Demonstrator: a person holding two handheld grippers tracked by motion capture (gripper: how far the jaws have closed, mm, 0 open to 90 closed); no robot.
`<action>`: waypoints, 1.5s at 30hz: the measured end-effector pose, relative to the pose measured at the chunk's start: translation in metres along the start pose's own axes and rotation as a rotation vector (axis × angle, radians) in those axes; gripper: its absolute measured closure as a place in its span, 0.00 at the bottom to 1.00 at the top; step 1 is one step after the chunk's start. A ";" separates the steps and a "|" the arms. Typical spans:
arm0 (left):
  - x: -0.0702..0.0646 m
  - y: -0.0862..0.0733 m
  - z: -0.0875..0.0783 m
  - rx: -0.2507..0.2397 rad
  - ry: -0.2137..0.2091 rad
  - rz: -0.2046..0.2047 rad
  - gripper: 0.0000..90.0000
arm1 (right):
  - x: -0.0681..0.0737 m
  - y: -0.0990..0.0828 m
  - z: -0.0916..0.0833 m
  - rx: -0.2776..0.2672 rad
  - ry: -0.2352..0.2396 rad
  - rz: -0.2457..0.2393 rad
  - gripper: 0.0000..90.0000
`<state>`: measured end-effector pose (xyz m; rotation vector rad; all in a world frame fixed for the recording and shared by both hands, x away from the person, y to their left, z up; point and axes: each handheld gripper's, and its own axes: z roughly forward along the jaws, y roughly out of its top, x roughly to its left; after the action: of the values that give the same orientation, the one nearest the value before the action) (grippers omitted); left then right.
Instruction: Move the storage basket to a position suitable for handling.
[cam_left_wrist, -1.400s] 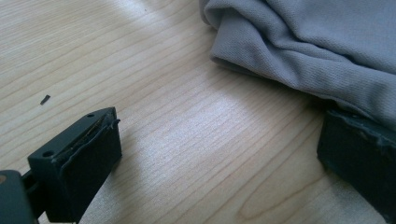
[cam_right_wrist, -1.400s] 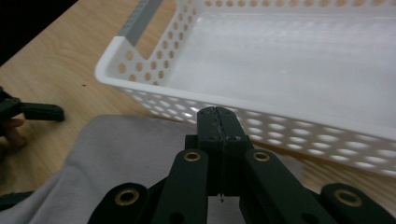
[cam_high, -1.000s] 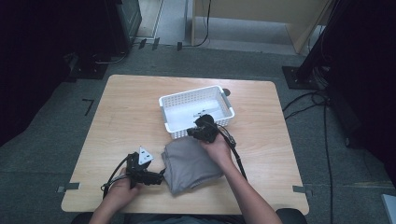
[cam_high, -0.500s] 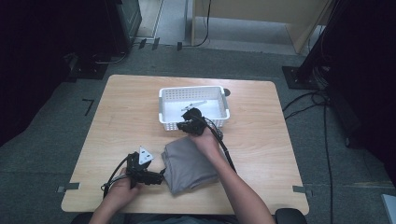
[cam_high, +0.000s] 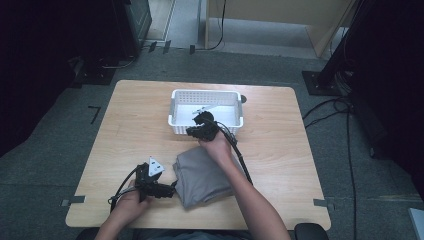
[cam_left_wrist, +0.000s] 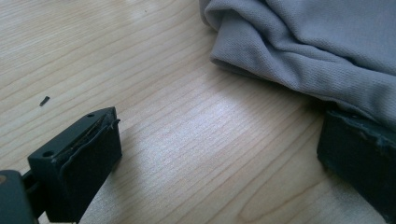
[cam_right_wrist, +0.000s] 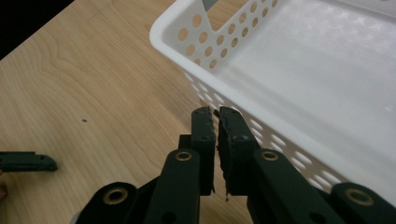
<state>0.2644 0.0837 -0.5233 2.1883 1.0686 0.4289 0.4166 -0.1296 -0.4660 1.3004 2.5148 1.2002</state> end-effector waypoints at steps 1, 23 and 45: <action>0.000 0.000 0.000 0.000 0.000 0.000 0.00 | -0.001 -0.001 -0.003 0.002 0.011 0.007 0.88; 0.000 0.000 0.000 -0.003 0.000 0.000 0.00 | -0.006 -0.049 -0.053 0.002 0.001 -0.007 0.62; 0.000 0.000 0.000 -0.002 0.000 0.001 0.00 | -0.014 -0.097 -0.098 -0.018 -0.091 0.014 0.46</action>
<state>0.2641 0.0838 -0.5235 2.1872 1.0672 0.4303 0.3231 -0.2319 -0.4669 1.3394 2.4302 1.1362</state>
